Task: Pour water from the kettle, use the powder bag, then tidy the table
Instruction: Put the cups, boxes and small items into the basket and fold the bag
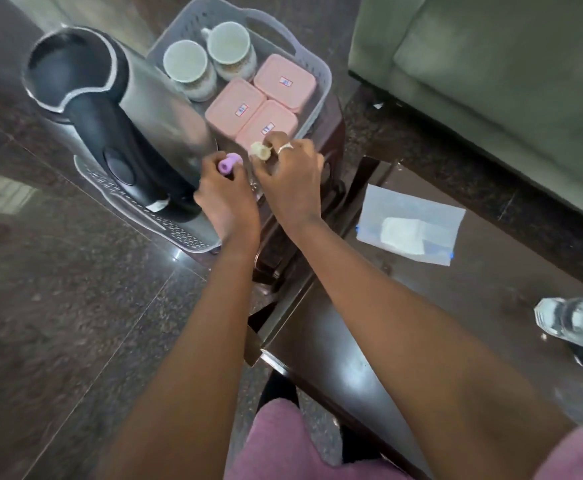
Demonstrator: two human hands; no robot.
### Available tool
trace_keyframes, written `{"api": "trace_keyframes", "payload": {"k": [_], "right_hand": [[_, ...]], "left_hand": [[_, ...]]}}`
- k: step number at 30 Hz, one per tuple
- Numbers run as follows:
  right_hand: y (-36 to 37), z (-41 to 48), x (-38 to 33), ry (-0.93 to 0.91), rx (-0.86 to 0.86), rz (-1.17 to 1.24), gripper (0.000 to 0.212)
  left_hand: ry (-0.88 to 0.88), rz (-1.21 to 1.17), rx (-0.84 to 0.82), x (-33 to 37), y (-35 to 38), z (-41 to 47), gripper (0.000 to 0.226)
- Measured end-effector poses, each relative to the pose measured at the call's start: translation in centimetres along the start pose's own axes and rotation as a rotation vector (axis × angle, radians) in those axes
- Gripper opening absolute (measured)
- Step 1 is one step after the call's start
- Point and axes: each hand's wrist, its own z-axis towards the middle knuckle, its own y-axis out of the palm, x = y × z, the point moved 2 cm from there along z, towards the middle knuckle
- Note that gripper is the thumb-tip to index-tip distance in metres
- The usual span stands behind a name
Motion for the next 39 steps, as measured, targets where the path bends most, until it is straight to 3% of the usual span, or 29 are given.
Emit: {"api": "trace_keyframes", "payload": {"k": [4,8,13,16,20,23,26,31,35,39], "right_hand": [[1.7,0.7,-0.4,-0.035,-0.086,-0.046,0.013],[3.1,0.4,0.2,-0.039,-0.188,-0.144,0.017],[2.6,-1.4,0.8,-0.105,-0.073,-0.096,0.017],[1.7,-2.4,2.0,-0.05,0.039,-0.09,0.016],[-0.4,-3.8,5.2,0.123,0.153,-0.098,0.013],[-2.9,-4.8,8.3,0.274,0.225,-0.085,0.015],[-5.8,-5.6,11.8,0.434,0.273,-0.131,0.017],[-9.7,-7.3,17.8,0.84,0.247,-0.223,0.031],[-11.4,-8.4,20.9,1.023,0.155,-0.176,0.05],[-11.5,-8.9,22.8,1.102,0.107,-0.109,0.051]], "left_hand": [[-0.152,0.017,-0.056,-0.9,0.4,1.6,0.025],[-0.138,0.029,-0.113,-1.3,0.6,2.1,0.029],[-0.071,0.094,-0.074,-1.6,0.1,2.0,0.03],[0.112,0.071,-0.011,-0.4,0.2,0.4,0.033],[0.421,-0.066,-0.158,0.9,1.7,-4.0,0.032],[0.48,-0.057,-0.297,0.7,3.9,-6.8,0.032],[0.346,0.034,-0.486,-0.1,7.1,-8.4,0.034],[0.089,0.41,-0.85,-2.7,12.2,-9.7,0.039],[0.098,0.531,-0.968,-3.6,14.7,-10.5,0.044],[0.093,0.498,-1.017,-3.9,15.7,-11.5,0.036]]}}
